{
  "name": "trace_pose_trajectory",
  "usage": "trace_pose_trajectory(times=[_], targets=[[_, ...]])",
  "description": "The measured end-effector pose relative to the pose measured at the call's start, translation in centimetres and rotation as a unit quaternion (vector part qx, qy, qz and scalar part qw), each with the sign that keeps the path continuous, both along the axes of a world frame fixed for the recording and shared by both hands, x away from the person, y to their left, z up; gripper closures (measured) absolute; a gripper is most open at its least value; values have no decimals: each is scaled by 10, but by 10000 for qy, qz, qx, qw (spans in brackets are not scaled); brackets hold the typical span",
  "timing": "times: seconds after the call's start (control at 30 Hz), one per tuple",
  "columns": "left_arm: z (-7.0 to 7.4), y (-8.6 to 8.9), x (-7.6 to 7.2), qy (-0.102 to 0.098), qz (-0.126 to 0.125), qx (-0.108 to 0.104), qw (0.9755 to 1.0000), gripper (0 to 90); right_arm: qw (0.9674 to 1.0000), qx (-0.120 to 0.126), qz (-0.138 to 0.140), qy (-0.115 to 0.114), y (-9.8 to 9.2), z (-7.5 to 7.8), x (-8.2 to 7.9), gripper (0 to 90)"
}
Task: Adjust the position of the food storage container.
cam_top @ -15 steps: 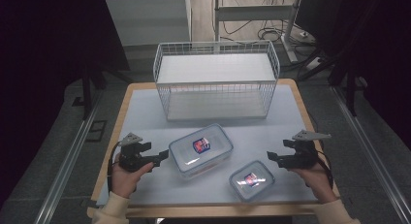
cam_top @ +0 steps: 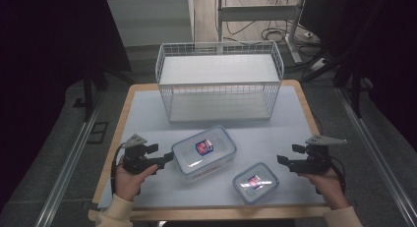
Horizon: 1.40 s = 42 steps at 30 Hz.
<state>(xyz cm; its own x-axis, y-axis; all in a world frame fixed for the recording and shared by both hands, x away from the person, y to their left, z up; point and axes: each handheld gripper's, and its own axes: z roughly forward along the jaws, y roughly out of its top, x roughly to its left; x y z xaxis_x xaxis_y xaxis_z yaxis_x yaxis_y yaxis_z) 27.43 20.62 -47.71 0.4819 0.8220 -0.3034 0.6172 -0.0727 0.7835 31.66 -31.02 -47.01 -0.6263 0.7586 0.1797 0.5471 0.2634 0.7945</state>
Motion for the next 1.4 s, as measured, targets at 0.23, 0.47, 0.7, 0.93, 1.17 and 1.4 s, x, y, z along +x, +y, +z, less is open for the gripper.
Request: trace_pose_trajectory(times=[0.23, 0.47, 0.7, 0.93, 1.17, 1.4], targets=[[5, -2, 0, 42, -142, 21, 9999, 326, 10000, -72, 66, -11, 6, -1, -2, 166], [13, -1, -4, 32, -517, -243, 9984, 781, 10000, -59, 9, -11, 3, -5, 2, 172], [18, -22, -17, 60, -922, -232, 9955, 886, 9999, -74, -29, -80, 2, -3, -2, 172], [11, -52, -30, 235, -1505, -43, 9883, 897, 9999, -28, 52, -116, 1, -5, -2, 173], [-3, -75, -38, 380, -1709, 195, 9844, 897, 9999, -91, -27, -136, 0, -4, -4, 173], [-23, -87, -36, 622, -1751, 421, 9817, 898, 9998, -145, -72, -101, 0, -7, -3, 173]])
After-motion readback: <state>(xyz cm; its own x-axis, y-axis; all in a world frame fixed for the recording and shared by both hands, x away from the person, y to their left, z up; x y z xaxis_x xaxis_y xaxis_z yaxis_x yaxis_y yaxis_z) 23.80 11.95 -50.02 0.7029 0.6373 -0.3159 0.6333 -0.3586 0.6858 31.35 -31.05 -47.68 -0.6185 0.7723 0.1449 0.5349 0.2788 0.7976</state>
